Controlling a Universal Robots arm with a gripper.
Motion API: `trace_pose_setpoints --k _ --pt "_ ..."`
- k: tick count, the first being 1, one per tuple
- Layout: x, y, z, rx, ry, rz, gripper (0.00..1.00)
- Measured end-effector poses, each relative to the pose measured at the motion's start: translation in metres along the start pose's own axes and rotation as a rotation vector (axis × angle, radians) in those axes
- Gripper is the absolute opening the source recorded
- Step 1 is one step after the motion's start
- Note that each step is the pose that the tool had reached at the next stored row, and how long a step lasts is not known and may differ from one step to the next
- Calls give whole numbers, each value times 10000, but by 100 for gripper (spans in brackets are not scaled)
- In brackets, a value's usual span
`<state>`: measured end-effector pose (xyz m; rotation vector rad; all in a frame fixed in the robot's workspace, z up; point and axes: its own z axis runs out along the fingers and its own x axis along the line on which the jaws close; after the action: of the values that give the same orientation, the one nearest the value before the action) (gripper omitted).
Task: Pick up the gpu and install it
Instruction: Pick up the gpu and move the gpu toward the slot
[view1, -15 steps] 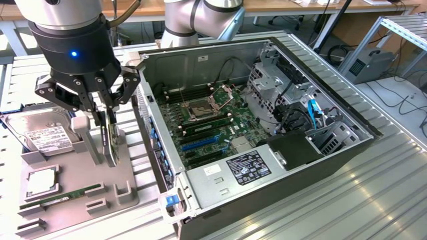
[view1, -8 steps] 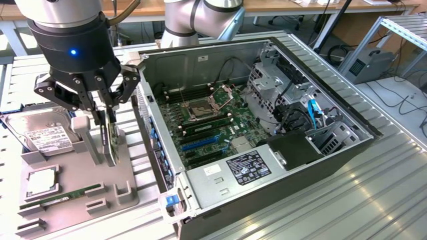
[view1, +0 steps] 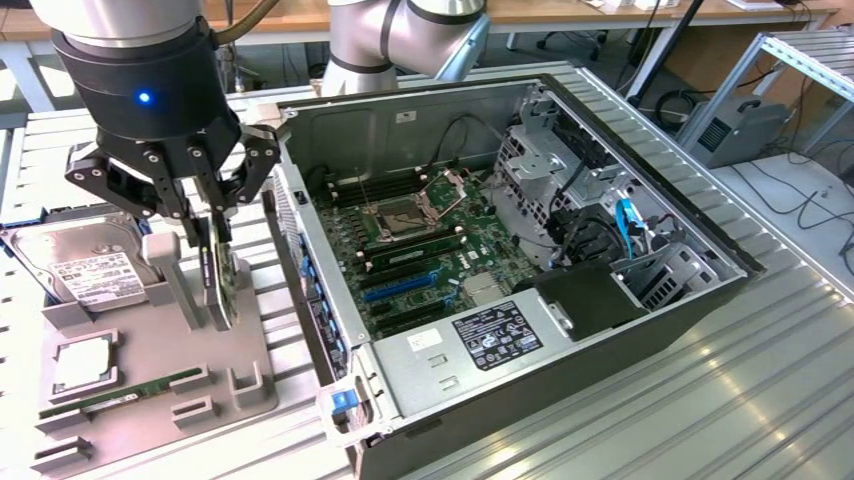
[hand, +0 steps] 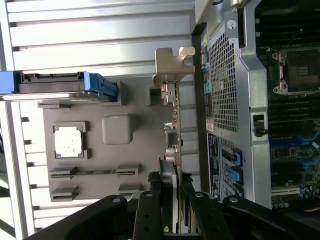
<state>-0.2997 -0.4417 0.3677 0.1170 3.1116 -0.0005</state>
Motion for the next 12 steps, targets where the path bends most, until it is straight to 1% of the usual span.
trace_pose_setpoints --k 12 --pt "-1 0 -39 0 0 -1 27"
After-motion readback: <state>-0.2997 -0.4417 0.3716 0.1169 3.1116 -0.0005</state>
